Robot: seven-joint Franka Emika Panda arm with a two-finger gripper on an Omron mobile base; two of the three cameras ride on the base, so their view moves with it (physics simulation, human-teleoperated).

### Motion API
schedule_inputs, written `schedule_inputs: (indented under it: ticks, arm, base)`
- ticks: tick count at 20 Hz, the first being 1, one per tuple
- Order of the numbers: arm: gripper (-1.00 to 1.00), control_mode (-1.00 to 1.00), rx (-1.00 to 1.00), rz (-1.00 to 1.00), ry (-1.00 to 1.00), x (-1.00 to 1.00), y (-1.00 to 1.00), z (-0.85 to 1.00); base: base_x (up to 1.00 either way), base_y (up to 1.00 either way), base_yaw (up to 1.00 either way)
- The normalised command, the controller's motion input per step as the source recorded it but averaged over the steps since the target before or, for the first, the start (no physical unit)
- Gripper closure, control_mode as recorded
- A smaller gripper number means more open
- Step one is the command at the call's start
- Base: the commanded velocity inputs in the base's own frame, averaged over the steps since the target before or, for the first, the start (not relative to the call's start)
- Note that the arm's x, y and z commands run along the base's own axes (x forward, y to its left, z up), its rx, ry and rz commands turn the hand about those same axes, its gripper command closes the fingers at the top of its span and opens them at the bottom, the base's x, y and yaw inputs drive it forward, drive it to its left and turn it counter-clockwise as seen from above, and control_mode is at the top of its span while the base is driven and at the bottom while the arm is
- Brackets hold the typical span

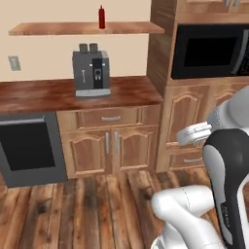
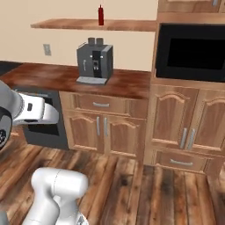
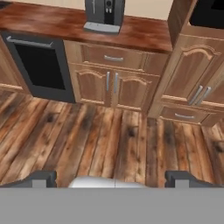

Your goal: Take 2 condiments from the cabinet and move them on the counter near the stove.Make sure the condiments are lined up with each other, next to each other.

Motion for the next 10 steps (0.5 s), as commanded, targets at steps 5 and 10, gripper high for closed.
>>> schedule_inputs:
  ticks: [5, 10]
  arm:
    - [-1.0, 1.0, 0.0, 0.0, 0.0, 0.0, 0.0, 0.0]
    - [-1.0, 1.0, 0.0, 0.0, 0.0, 0.0, 0.0, 0.0]
  base:
    - [0.63, -0.03, 0.0]
    - [0.78, 0.0, 0.0]
